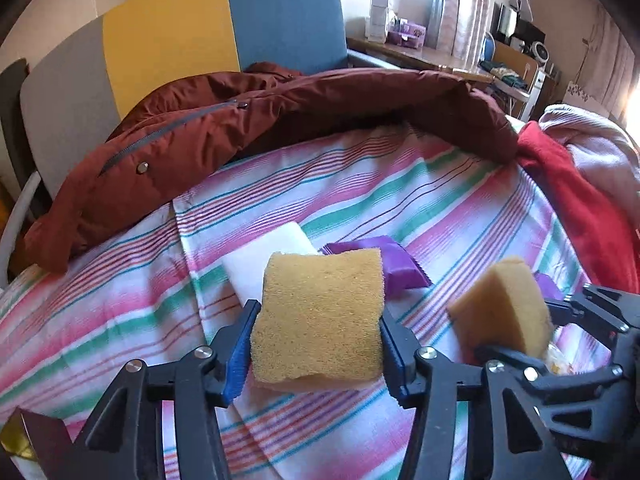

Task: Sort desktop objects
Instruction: 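Grasp a yellow sponge with the right tool while the left tool grasps another sponge, then carry both sponges into the gold tray and open both tools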

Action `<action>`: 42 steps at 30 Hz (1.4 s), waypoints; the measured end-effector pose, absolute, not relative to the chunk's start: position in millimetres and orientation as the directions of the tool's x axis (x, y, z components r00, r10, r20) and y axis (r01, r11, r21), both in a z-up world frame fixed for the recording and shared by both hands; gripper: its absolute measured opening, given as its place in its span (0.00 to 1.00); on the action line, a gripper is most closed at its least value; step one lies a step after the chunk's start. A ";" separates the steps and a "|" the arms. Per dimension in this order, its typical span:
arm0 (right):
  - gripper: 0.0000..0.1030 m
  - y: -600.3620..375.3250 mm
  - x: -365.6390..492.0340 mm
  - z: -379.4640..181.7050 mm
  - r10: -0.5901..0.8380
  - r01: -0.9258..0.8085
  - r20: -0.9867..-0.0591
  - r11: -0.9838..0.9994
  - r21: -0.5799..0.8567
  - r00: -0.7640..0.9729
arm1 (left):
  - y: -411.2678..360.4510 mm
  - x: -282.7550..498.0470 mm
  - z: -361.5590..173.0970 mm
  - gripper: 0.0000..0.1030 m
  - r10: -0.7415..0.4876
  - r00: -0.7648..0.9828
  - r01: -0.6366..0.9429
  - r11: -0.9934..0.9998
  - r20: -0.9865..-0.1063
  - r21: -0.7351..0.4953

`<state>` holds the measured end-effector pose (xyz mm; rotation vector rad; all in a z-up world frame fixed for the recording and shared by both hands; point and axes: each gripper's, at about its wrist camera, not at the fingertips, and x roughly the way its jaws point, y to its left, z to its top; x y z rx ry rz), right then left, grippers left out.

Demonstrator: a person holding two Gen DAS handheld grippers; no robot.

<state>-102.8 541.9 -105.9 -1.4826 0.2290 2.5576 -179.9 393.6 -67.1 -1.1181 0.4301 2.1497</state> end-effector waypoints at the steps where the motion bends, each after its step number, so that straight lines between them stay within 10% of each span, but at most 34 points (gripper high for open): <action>1: 0.50 541.1 -102.5 -105.2 0.074 -0.222 -0.868 -0.974 0.042 -0.491 | 389.8 -177.7 -66.3 0.54 0.405 -0.417 -0.686 -0.728 -0.813 -0.011; 42: 0.49 446.1 -88.5 -93.2 -0.069 0.070 -0.834 -0.997 0.036 -0.547 | 188.4 -60.0 -10.8 0.54 0.289 -0.624 -0.416 -0.909 -0.726 -0.004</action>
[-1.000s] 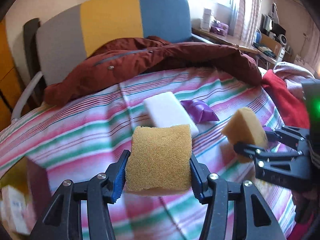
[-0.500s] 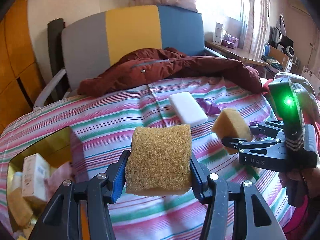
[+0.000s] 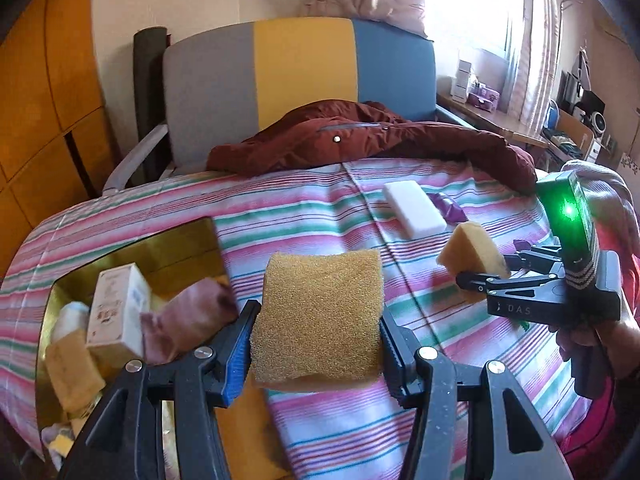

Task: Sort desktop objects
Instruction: 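Carry both sponges into the gold tray and open both tools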

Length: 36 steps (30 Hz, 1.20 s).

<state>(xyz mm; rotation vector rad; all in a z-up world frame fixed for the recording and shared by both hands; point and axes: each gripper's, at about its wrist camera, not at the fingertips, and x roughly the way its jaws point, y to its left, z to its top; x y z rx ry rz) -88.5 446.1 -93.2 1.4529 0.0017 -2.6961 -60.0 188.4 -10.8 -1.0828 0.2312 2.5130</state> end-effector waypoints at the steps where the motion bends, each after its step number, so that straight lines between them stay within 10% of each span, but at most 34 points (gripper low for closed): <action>1: 0.49 443.4 -88.3 -92.8 -0.069 0.075 -0.834 -0.997 0.033 -0.547 | 183.8 -59.2 -11.4 0.54 0.286 -0.623 -0.411 -0.912 -0.728 -0.006; 36: 0.49 262.3 -61.4 -27.4 -0.378 0.318 -0.756 -0.919 0.234 -0.535 | 25.0 -40.9 -23.4 0.54 0.228 -0.634 -0.159 -0.974 -0.739 -0.163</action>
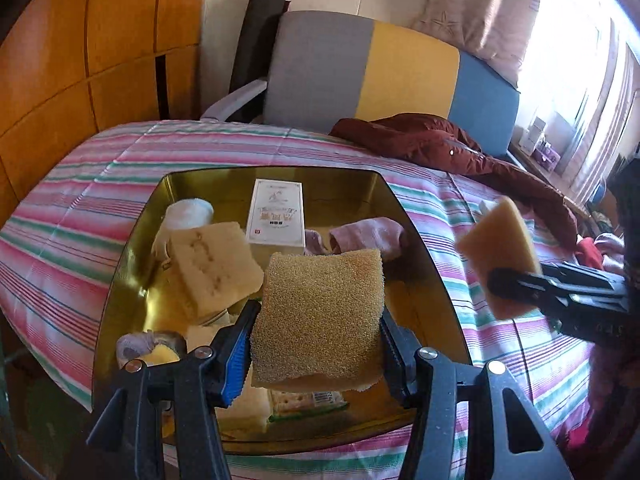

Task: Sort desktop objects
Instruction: 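Carry both sponges into the gold tray and open both tools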

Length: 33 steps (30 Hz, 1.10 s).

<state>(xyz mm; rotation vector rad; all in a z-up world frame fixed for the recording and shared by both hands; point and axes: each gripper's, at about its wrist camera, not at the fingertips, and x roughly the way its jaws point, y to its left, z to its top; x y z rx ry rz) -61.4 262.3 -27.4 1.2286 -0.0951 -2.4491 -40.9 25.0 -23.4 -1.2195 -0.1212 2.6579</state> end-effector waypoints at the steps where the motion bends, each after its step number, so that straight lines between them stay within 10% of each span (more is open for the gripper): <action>1: 0.49 256.3 -64.2 -25.8 -0.385 0.323 -0.752 -0.916 0.239 -0.535 | 24.2 -41.0 -23.8 0.54 0.229 -0.634 -0.160 -0.973 -0.739 -0.165; 19: 0.51 199.5 -146.0 -9.6 -0.417 0.291 -0.747 -0.907 0.305 -0.517 | 33.3 -71.8 -38.9 0.55 0.321 -0.596 -0.215 -0.947 -0.736 -0.238; 33: 0.73 204.1 -140.4 -17.6 -0.393 0.227 -0.751 -0.919 0.321 -0.530 | 26.5 -66.7 -44.9 0.63 0.330 -0.582 -0.195 -0.944 -0.743 -0.266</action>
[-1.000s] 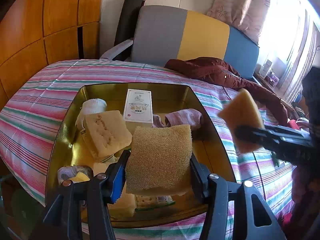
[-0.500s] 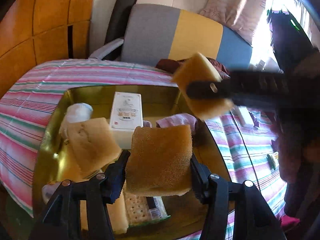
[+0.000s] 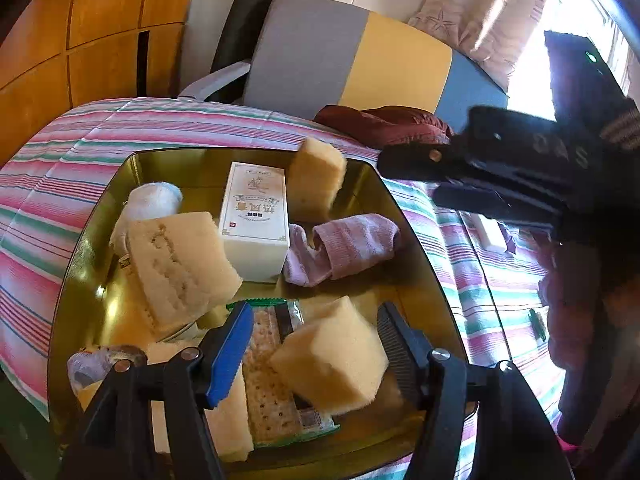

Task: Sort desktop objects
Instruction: 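Carry both sponges into the gold tray and open both tools, then move both open tools back toward the white block and purple packets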

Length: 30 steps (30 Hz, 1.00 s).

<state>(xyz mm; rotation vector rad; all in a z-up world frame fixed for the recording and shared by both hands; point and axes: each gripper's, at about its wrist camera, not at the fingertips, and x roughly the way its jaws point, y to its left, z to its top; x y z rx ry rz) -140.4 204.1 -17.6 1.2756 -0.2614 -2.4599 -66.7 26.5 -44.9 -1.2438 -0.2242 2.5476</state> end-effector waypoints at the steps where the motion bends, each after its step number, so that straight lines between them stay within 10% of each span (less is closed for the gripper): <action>1: 0.74 205.4 -137.4 -18.1 -0.394 0.224 -0.750 -0.919 0.324 -0.531 | 26.1 -64.7 -43.6 0.63 0.320 -0.586 -0.192 -0.948 -0.745 -0.255; 30: 0.90 240.6 -65.2 -21.3 -0.260 0.144 -0.745 -0.965 0.218 -0.614 | 33.3 -21.2 1.6 0.64 0.165 -0.697 -0.199 -0.979 -0.698 -0.033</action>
